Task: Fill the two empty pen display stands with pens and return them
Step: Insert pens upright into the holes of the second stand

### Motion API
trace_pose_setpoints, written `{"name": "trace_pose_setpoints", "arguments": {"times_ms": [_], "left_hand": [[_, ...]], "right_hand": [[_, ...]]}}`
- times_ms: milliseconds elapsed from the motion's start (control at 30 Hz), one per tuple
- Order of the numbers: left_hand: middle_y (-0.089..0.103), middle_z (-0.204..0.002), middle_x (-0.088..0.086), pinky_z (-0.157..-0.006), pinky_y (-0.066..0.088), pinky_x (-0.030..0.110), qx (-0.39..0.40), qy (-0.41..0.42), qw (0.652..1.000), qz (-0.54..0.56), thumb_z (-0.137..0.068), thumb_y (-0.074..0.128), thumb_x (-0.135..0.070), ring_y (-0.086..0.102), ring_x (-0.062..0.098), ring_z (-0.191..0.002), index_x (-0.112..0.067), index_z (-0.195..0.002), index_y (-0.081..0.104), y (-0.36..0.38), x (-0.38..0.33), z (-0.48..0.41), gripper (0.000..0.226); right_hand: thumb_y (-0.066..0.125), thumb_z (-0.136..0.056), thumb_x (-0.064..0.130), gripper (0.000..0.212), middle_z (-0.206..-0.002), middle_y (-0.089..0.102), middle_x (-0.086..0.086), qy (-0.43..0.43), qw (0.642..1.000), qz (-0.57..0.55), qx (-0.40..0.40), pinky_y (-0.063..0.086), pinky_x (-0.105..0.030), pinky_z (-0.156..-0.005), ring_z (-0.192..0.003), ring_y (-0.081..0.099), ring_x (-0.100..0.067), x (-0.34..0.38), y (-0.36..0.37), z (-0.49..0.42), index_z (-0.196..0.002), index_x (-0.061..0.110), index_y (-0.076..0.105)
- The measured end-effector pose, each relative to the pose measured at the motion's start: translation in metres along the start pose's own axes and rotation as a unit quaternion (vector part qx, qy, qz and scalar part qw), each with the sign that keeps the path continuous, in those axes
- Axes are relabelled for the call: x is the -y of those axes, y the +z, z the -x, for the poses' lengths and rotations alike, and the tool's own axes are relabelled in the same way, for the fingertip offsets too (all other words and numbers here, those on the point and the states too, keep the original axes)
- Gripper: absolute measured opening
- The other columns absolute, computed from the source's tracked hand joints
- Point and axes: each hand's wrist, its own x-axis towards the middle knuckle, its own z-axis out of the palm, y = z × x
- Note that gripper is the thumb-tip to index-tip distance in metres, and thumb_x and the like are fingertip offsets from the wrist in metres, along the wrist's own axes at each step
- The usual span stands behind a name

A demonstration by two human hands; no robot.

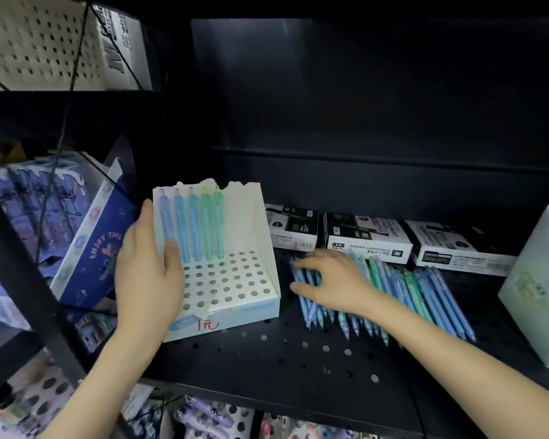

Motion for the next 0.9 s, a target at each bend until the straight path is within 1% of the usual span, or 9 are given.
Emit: {"name": "trace_pose_setpoints", "arguments": {"times_ms": [67,167,233,333,433,567,667,767,900], "left_hand": [[0.044,-0.136,0.019,-0.105,0.029,0.045,-0.041,0.046,0.996,-0.062,-0.093,0.048,-0.008,0.039,0.035,-0.125,-0.007,-0.142,0.033,-0.002,-0.013,0.003,0.051],[0.054,-0.121,0.017,-0.098,0.029,0.031,-0.052,0.128,0.988,-0.067,-0.088,0.048,-0.012,0.045,0.028,-0.114,-0.001,-0.127,0.048,0.002,-0.041,0.016,0.04],[0.059,-0.111,0.008,-0.093,0.03,0.021,0.006,0.177,0.984,-0.016,-0.089,0.047,-0.014,0.047,0.016,-0.105,-0.006,-0.119,0.055,0.012,-0.063,0.029,0.032],[0.06,-0.105,-0.006,-0.087,0.037,0.015,0.146,0.206,0.967,0.042,-0.094,0.046,-0.018,0.05,0.002,-0.097,-0.016,-0.119,0.057,0.035,-0.094,0.045,0.027],[0.055,-0.115,-0.004,-0.09,0.039,0.021,0.234,0.171,0.957,0.029,-0.097,0.043,-0.028,0.051,0.01,-0.105,-0.021,-0.131,0.047,0.068,-0.11,0.05,0.036],[0.054,-0.123,0.009,-0.094,0.041,0.031,0.321,0.109,0.934,-0.111,-0.096,0.041,-0.043,0.05,0.023,-0.112,-0.015,-0.136,0.04,0.107,-0.114,0.044,0.049],[0.049,-0.131,0.013,-0.099,0.035,0.033,0.367,0.089,0.91,-0.171,-0.091,0.045,-0.053,0.042,0.028,-0.121,-0.014,-0.14,0.032,0.124,-0.113,0.043,0.065],[0.043,-0.136,0.012,-0.103,0.032,0.034,0.377,0.052,0.916,-0.124,-0.085,0.056,-0.053,0.037,0.027,-0.126,-0.018,-0.144,0.026,0.132,-0.114,0.044,0.076],[0.045,-0.136,0.011,-0.1,0.038,0.032,0.381,-0.024,0.924,-0.037,-0.077,0.07,-0.045,0.043,0.024,-0.125,-0.015,-0.144,0.028,0.134,-0.113,0.038,0.085]], "right_hand": [[0.055,-0.087,0.048,0.049,-0.143,0.043,0.002,-0.009,1.0,-0.013,0.003,0.019,-0.032,-0.111,-0.135,0.033,-0.017,-0.004,-0.01,0.008,-0.133,0.031,0.049],[0.056,-0.087,0.049,0.05,-0.146,0.038,0.004,0.003,1.0,-0.017,0.005,0.017,-0.035,-0.113,-0.137,0.03,-0.017,-0.014,-0.024,0.02,-0.133,0.034,0.047],[0.057,-0.086,0.05,0.05,-0.145,0.04,0.006,0.018,1.0,-0.019,0.001,0.022,-0.035,-0.113,-0.135,0.033,-0.015,-0.025,-0.034,0.029,-0.133,0.034,0.047],[0.056,-0.087,0.049,0.048,-0.138,0.048,0.006,0.072,0.996,-0.037,-0.033,0.033,-0.031,-0.106,-0.127,0.044,-0.014,-0.047,-0.048,0.05,-0.13,0.028,0.051],[0.054,-0.086,0.053,0.053,-0.132,0.053,0.0,0.15,0.986,-0.001,-0.074,0.039,-0.032,-0.099,-0.122,0.049,-0.02,-0.069,-0.052,0.069,-0.13,0.024,0.052],[0.05,-0.082,0.064,0.068,-0.132,0.052,-0.006,0.197,0.977,0.04,-0.073,0.042,-0.037,-0.098,-0.123,0.045,-0.027,-0.086,-0.046,0.081,-0.134,0.021,0.047],[0.046,-0.08,0.069,0.077,-0.137,0.046,-0.011,0.23,0.971,0.045,-0.054,0.041,-0.04,-0.098,-0.128,0.038,-0.03,-0.09,-0.044,0.085,-0.138,0.019,0.041],[0.044,-0.082,0.068,0.075,-0.133,0.046,-0.013,0.231,0.971,0.037,-0.045,0.042,-0.038,-0.096,-0.124,0.041,-0.03,-0.09,-0.041,0.086,-0.137,0.017,0.041],[0.049,-0.083,0.064,0.073,-0.13,0.048,-0.014,0.222,0.973,0.0,-0.061,0.041,-0.035,-0.095,-0.12,0.046,-0.029,-0.088,-0.042,0.086,-0.136,0.015,0.041]]}}
